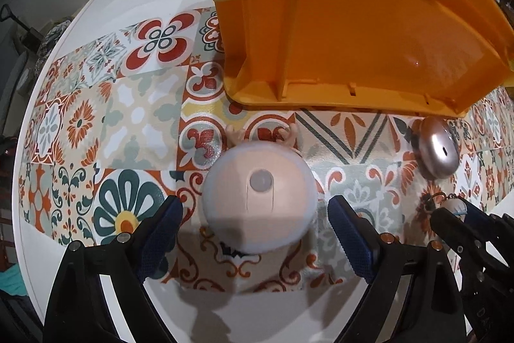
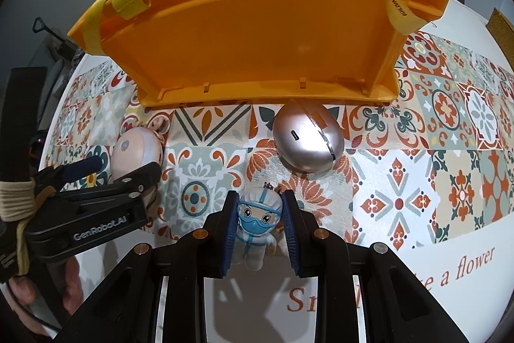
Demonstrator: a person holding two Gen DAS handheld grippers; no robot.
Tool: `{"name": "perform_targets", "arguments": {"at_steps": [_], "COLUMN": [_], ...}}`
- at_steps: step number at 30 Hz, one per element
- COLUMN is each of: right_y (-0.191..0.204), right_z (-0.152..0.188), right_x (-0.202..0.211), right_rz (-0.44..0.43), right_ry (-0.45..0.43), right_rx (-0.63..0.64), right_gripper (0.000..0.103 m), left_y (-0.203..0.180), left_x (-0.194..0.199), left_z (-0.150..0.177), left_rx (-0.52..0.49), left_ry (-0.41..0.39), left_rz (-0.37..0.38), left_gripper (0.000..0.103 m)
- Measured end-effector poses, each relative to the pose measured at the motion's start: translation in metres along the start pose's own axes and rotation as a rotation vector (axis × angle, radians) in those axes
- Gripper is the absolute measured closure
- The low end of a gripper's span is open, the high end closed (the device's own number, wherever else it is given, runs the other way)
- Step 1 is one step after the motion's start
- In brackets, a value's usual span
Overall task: Organize rigid objects
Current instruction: 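Grasp the pink antler lamp with the left tool while the right holds the keychain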
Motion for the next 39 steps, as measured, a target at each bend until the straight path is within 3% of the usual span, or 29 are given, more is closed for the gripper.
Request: {"name": "perform_targets", "arguments": {"at_steps": [8,19,39], "right_y": [0.006,0.01,0.001], "right_z": [-0.002,-0.002,0.001], "right_x": [-0.01,-0.006,0.037], "right_rz": [0.002,0.006,0.006], "right_ry": [0.015,0.003,-0.063], "right_rx": [-0.001,0.008,0.02], "right_gripper": [0.075,0.075,0.075], "left_y": [-0.002,0.007,-0.01], "left_x": [-0.015,-0.004,0.069], "left_z": [-0.008,0.0,0.013], "left_rx": [-0.017,0.013,-0.026], "left_ry": [0.011,-0.025,-0.152], "left_rz": [-0.002,0.012,0.025], "left_gripper": [0.028,0.029,0.029]}}
Point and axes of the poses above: each gripper's, at about its wrist camera, not at the fingertips, and x roughly against the way its jaws point, y to its left, z to its underside, the point moved 9 cm from there along -x, roughly the way its jaws point, and after that the axes turned 5 degrees about z, right-handed, at the moved point
